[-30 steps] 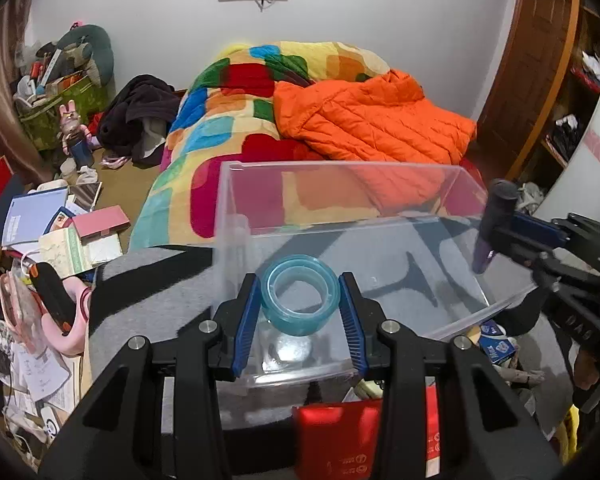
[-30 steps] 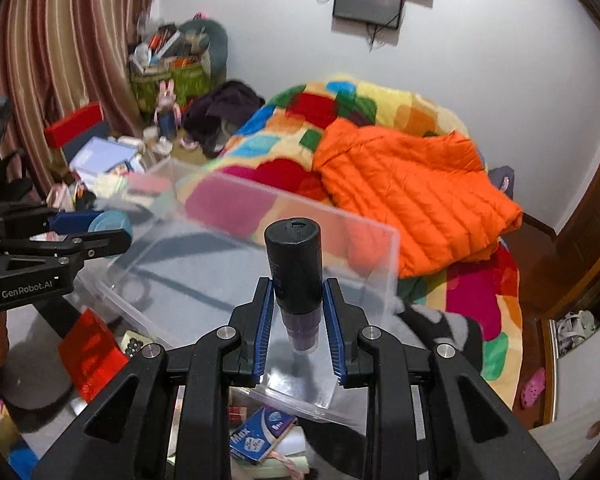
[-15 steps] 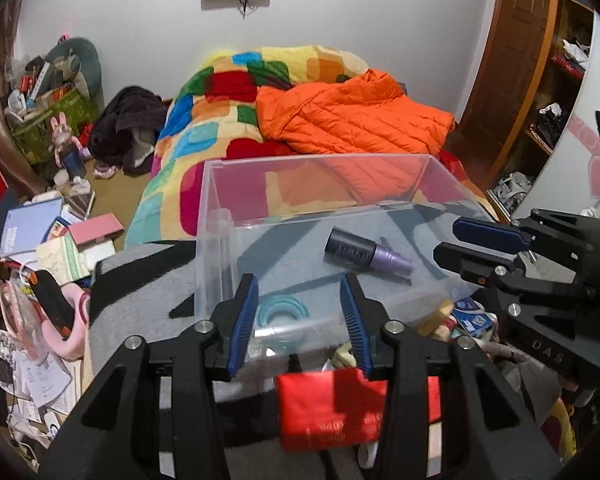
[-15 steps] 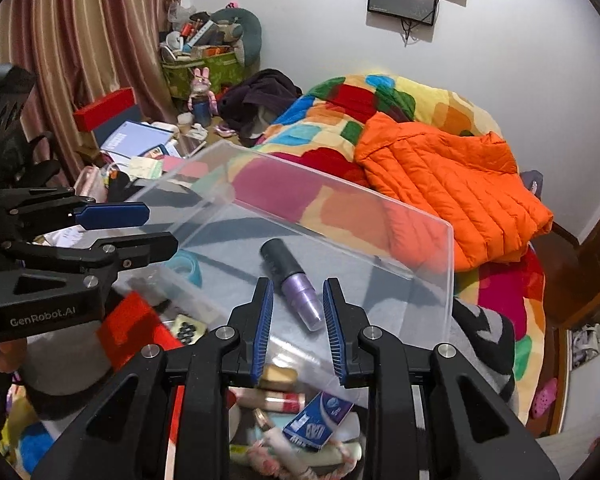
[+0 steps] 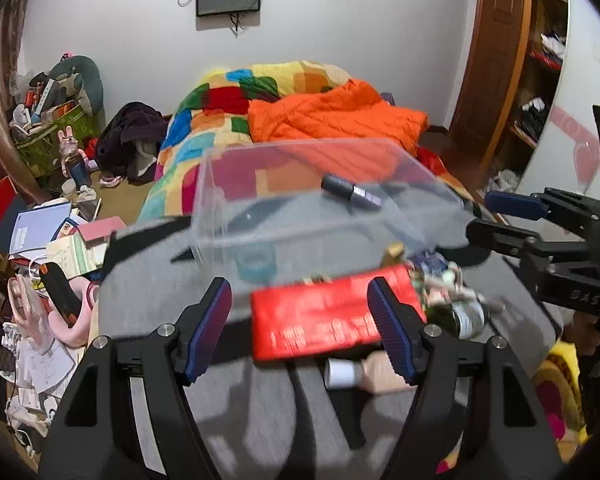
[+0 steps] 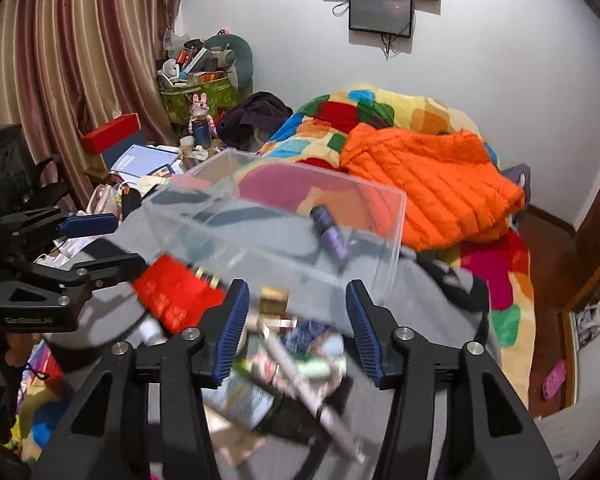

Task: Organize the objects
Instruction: 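Carry the tape roll and bottle into the clear box and open both tools, then grasp the red pouch with the left tool while the right tool grasps the green glass bottle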

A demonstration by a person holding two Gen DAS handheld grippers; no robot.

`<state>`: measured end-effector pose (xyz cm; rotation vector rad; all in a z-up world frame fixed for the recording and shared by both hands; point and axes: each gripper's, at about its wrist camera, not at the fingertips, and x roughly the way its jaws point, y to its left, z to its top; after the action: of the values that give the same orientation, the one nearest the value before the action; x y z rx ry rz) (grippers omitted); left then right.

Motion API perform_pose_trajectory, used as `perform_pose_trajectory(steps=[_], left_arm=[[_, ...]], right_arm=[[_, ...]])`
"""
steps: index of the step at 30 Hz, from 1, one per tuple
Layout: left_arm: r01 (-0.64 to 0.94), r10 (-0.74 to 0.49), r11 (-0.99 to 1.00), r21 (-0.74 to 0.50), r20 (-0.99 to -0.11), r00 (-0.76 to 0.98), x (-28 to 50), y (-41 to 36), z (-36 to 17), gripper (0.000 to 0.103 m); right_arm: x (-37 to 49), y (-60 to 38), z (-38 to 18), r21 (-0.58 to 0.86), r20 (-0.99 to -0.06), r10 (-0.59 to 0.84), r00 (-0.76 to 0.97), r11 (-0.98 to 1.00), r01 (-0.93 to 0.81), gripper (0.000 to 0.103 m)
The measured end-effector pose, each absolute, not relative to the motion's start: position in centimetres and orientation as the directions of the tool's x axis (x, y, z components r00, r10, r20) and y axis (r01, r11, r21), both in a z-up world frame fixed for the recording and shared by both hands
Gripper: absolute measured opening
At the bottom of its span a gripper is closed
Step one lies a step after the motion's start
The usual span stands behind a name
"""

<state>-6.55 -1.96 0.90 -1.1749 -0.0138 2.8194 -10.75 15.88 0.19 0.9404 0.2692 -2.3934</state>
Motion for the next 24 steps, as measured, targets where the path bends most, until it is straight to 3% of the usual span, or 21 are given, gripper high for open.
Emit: perform_pose_trajectory(steps=[10,13,24], left_arm=[[-0.08,0.029,-0.996,0.026,-0.783,-0.621,-6.0,-1.6,-3.9,0.073],[-0.061,0.006,-0.997,0.041,-0.78,-0.626,-6.6,-2.1,-4.3,0.089],[-0.149,0.012,-0.985,0.087,-0.826,-0.564,-9.8,-0.6,-5.4,0.093]], right_arm=[[-7.0,16.3,-3.8,0.028,-0.718,-0.42,-0.555,-0.814,0.58,0.069],[-6.9,15.7,-4.8,0.011,-0.737,-0.408,-0.539,-0.805,0.593,0.07],[-7.9,14.2,-6.8,-0.011,-0.77,-0.38,-0.512,-0.795,0.607,0.071]])
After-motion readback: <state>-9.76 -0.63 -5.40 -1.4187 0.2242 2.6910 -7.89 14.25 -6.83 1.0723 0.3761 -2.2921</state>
